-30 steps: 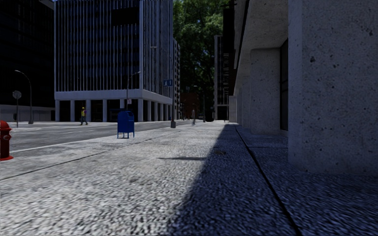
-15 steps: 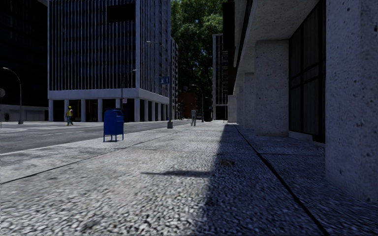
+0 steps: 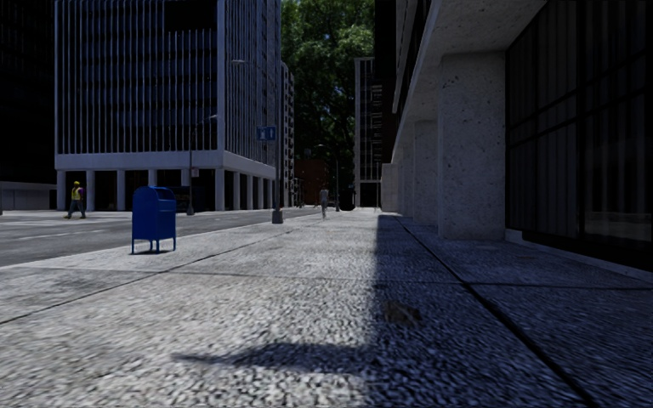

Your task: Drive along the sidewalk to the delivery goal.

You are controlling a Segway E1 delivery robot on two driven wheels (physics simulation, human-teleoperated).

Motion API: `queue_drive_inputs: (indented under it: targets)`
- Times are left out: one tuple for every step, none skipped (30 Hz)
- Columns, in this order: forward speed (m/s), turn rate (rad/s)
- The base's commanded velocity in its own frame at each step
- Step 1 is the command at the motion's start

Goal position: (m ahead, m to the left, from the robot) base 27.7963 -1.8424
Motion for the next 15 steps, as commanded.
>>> queue_drive_inputs:
  targets:
    - [2.0,0.0]
    - [2.0,0.0]
    - [2.0,0.0]
    - [2.0,0.0]
    - [2.0,-0.02]
    - [2.0,-0.17]
    - [2.0,-0.28]
    - [2.0,-0.28]
    - [2.0,-0.32]
    - [2.0,-0.32]
    - [2.0,-0.32]
    - [2.0,-0.32]
    - [2.0,-0.32]
    - [2.0,-0.31]
    - [2.0,-0.08]
